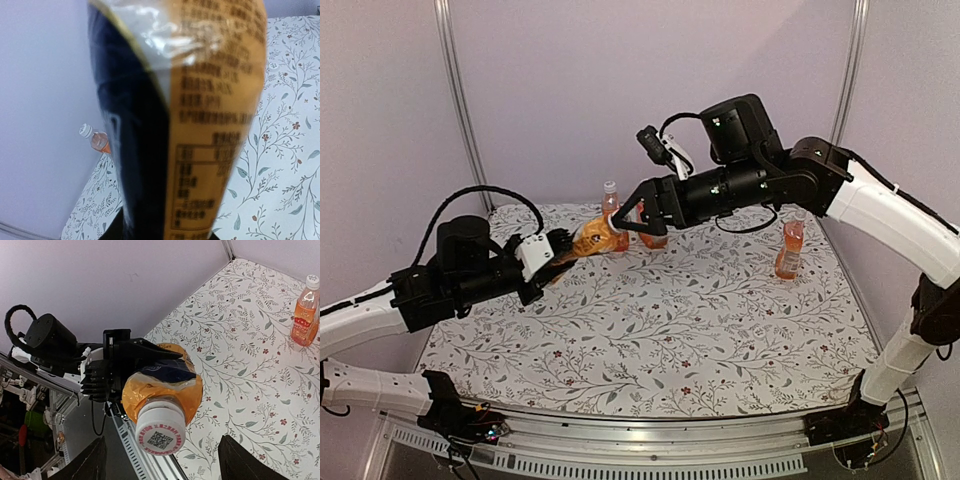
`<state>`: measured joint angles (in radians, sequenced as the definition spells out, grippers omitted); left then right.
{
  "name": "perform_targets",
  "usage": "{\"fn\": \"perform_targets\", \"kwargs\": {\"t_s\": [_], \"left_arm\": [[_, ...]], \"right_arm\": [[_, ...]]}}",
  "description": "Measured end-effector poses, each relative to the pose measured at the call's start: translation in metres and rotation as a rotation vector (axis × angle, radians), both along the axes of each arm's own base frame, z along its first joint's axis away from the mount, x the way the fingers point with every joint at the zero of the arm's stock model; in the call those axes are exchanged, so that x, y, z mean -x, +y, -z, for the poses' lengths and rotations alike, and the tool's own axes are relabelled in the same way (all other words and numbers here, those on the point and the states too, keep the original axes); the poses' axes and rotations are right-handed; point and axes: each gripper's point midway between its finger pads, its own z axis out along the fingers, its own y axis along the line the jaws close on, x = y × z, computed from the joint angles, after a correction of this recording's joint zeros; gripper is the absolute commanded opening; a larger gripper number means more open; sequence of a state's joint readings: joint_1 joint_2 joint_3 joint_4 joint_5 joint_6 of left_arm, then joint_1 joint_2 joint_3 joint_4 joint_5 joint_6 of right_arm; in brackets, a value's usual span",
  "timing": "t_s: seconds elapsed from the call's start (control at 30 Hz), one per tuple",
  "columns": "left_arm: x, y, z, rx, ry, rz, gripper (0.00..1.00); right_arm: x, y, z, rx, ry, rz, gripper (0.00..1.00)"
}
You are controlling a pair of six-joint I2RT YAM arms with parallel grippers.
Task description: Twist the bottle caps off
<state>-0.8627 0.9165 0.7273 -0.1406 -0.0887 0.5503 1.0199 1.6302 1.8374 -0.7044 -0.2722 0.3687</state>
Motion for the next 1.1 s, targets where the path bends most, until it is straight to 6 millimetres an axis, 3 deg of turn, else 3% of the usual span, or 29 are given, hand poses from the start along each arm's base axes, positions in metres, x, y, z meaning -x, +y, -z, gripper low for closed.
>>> {"fn": "perform_targets", "kwargs": {"t_s": [0.2, 0.43, 0.73, 0.87, 1.1], "left_arm": [[-0.003, 0.002, -0.002, -0.004, -0.02, -0.018, 0.23], [-0.003, 0.001, -0.004, -0.003, -0.028, -0.014, 0.22], [-0.002, 0.0, -0.002, -0.006, -0.021, -0.004, 0.22], [-0.001, 0.0, 0.0, -0.008, -0.014, 0.001, 0.22], [0.015, -0.004, 0.011, 0.0, 0.082, 0.073, 0.18]], "right_arm": [[0.009, 0.012, 0.009, -0.021, 0.132, -0.012, 0.35], [0.009, 0.014, 0.005, -0.039, 0.151, -0.009, 0.42], [0.003, 0.018, 0.009, -0.032, 0.138, 0.005, 0.24], [0.002, 0.019, 0.01, -0.029, 0.137, 0.006, 0.0], [0.014, 0.02, 0.015, 0.018, 0.037, -0.081, 0.0]]}}
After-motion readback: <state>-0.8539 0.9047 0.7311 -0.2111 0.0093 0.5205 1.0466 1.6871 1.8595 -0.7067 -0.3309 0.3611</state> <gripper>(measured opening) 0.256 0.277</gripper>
